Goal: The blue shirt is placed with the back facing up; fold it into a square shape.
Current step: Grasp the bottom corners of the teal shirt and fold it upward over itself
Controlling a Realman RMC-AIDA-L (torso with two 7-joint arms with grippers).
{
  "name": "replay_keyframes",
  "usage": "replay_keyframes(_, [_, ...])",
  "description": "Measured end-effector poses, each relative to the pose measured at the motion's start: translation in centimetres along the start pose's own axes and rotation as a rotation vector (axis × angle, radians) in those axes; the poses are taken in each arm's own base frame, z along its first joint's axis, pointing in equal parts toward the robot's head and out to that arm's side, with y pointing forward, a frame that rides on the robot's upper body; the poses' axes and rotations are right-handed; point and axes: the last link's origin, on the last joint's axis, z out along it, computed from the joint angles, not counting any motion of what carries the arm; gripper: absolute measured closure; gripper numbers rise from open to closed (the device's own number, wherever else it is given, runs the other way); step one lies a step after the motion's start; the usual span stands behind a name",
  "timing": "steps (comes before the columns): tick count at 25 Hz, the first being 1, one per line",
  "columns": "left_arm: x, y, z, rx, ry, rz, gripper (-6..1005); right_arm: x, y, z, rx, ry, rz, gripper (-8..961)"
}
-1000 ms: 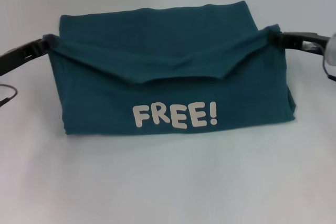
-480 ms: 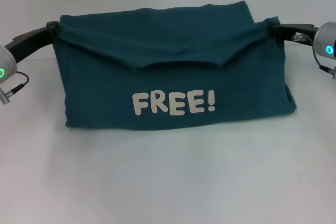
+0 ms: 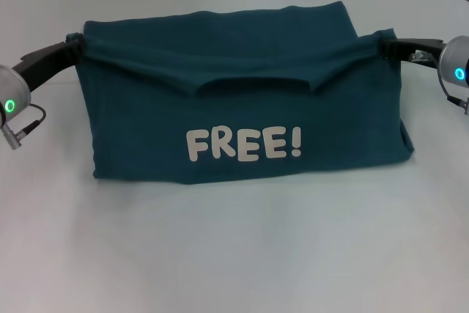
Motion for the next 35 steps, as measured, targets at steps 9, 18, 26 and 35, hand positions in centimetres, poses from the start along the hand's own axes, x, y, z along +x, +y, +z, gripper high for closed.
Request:
replay_keyframes(9, [-0.5, 0.2, 0.0, -0.002, -0.005, 0.003, 980, 0.4, 0.1, 0.0, -0.001, 0.006, 0.007, 883])
replay_keyframes(18, [-0.8, 0.6, 0.1, -0.010, -0.011, -0.004, 975, 0.7, 0.3, 0.0, -0.004, 0.012, 0.005, 882])
replay_keyframes(26, [-1.5, 0.9, 0.2, 0.002, -0.015, 0.014, 931, 1.2, 1.2, 0.4, 0.000, 0.012, -0.098, 838])
replay_keyframes(35, [-0.1, -1.4, -0.9, 0.075, 0.038, 0.006, 654, 0.0, -0.5, -0.2, 0.048, -0.054, -0.032, 518])
